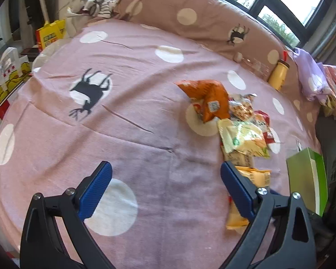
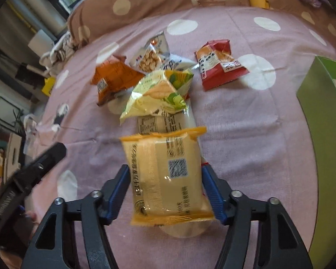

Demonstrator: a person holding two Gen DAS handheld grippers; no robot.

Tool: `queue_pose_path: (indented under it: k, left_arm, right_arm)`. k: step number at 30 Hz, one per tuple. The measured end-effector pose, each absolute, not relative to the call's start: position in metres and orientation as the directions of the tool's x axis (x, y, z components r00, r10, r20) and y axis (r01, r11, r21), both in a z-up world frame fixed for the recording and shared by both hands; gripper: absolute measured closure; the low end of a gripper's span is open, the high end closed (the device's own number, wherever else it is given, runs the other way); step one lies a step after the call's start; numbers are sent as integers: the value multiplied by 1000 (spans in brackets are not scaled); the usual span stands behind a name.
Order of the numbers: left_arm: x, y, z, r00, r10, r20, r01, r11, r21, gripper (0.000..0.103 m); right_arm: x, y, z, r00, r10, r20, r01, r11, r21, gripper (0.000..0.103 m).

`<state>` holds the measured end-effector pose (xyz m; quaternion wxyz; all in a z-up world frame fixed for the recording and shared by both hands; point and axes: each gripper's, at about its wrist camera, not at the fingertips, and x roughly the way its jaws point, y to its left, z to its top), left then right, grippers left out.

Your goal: Organize snacks

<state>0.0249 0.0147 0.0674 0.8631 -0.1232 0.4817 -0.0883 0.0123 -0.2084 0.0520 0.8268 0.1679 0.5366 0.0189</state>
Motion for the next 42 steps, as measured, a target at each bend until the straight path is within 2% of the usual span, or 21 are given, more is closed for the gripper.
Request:
queue_pose_path:
  k: [1, 7, 9, 12, 16, 17, 19, 20, 23, 28, 34, 42]
  left_arm:
    - [24, 12, 68, 515, -288, -808, 49, 950, -308, 8]
    - [18, -17, 64, 419, -436, -797, 191, 900, -392, 23]
    - [13, -32, 61, 372, -469, -801, 248, 882, -401, 25]
    - [4, -54, 58, 330, -486, -809, 320, 864, -389, 31]
    - [-2, -75, 49, 285, -485, -827, 373, 851, -370, 44]
    - [0, -77, 46, 275, -484, -831, 374, 850, -371, 50]
    - [1, -80, 43, 257, -500, -827, 375, 840, -391, 57]
    - [1, -81, 43, 248, -519, -818, 379, 829, -411, 62]
    - [-2, -83, 47, 273, -526, -806, 390, 826, -407, 66]
    - [-10, -89, 68, 342, -566, -750, 422, 806, -415, 72]
    - [-22, -115, 102, 418, -601, -681, 514, 775, -369, 73]
    - [-37, -169, 133, 404, -667, -626, 650, 691, -316, 74]
  right_arm:
    - [10, -213, 57, 446, 224, -866, 157, 933, 322, 27]
    - [0, -241, 70, 542, 247, -804, 223, 880, 420, 27]
    - [-3, -245, 68, 547, 261, -796, 239, 862, 447, 27]
    - [-2, -247, 61, 542, 314, -780, 239, 832, 501, 34]
    - [0, -244, 49, 499, 349, -793, 252, 817, 518, 38]
    - [1, -242, 46, 489, 350, -799, 253, 820, 514, 39]
    - [4, -240, 41, 474, 363, -802, 246, 820, 517, 39]
    - [6, -239, 37, 461, 378, -803, 245, 815, 525, 43]
    - [8, -237, 30, 438, 391, -809, 256, 809, 529, 47]
    - [0, -239, 51, 510, 346, -788, 231, 827, 513, 47]
    - [-16, -256, 86, 621, 293, -727, 212, 830, 515, 47]
    - [-53, -305, 125, 757, 164, -633, 263, 809, 525, 47]
